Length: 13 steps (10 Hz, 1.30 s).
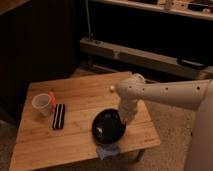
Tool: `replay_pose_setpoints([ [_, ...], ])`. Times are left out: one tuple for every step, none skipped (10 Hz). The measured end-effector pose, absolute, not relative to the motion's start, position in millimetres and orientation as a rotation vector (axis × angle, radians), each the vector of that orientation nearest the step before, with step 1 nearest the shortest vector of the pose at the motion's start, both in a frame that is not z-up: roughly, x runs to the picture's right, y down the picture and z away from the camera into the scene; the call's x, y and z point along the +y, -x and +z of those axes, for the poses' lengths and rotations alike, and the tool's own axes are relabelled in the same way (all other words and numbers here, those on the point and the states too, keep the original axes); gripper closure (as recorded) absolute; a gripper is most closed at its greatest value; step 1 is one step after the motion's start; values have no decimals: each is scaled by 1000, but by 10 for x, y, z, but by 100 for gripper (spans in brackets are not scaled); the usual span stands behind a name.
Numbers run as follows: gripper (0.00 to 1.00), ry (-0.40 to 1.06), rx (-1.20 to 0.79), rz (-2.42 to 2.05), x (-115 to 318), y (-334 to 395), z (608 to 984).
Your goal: Drag the ceramic bowl in a circle
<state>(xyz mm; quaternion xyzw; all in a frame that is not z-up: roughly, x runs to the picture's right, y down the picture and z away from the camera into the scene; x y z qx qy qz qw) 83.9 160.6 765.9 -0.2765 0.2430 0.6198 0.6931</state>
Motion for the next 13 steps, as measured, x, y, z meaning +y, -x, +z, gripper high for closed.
replay_pose_setpoints([
  [100,619,516,1353,1531,-649,7671],
  [100,622,492,1313,1436,-405,7698],
  [100,625,467,1275,1341,-154,7739],
  [100,629,452,1244,1272,49,7774],
  [100,629,435,1205,1176,284,7844],
  [100,629,417,1179,1092,483,7904],
  [100,630,407,1168,1028,601,7949],
  [100,625,398,1159,910,705,8044],
  [100,622,390,1163,788,741,8145],
  [100,615,389,1173,678,724,8242],
  [100,611,394,1193,578,678,8343],
  [100,603,412,1227,471,581,8472],
  [100,595,436,1261,408,460,8590],
])
